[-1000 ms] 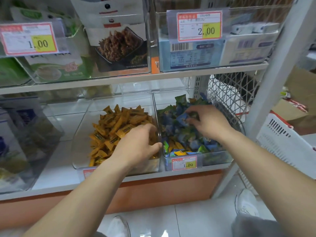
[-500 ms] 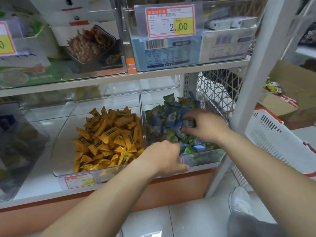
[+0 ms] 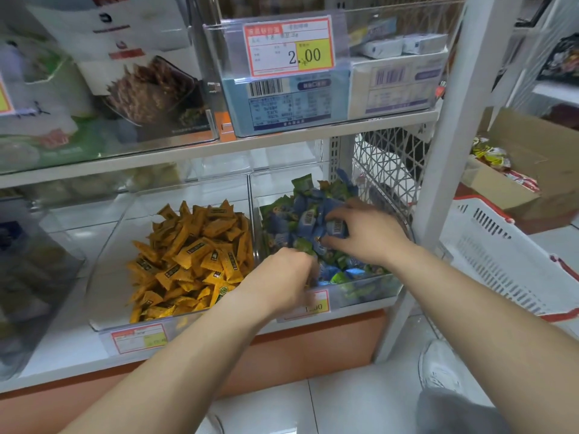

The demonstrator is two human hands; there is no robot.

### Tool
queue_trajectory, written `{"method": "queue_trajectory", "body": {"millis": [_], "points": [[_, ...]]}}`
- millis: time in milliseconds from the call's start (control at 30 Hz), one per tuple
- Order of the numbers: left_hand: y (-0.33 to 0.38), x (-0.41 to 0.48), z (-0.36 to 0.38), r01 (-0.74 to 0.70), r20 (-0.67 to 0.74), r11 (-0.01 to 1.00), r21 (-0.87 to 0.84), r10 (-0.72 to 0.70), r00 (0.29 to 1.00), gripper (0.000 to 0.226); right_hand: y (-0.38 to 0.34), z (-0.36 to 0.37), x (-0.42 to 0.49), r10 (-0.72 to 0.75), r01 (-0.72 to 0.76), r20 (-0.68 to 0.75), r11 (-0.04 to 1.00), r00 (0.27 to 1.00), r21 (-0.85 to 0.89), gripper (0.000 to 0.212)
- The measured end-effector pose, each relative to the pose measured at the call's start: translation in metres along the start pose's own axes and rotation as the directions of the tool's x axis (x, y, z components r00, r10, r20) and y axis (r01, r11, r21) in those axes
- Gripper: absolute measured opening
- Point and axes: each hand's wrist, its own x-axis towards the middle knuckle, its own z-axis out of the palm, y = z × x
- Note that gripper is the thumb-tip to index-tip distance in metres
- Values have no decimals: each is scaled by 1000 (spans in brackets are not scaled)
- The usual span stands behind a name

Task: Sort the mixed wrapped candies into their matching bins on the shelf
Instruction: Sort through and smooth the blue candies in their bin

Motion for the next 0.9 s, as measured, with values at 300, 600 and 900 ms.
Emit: {"method": "queue_trajectory", "body": {"millis": [300,600,900], "points": [[-15,-9,-6,-63,-97,989,-135,50,994,16,1,1,0,-1,1,1,1000,1000,11,53],[-5,-16,-3,-59,-89,991,118,70,994,50,1,1,2,11,-11,5,1000,1000,8,56],[7,5,19,53,72,998,22,-54,996,52,0,0,0,10,-10,24,1000,1000,11,57]]}}
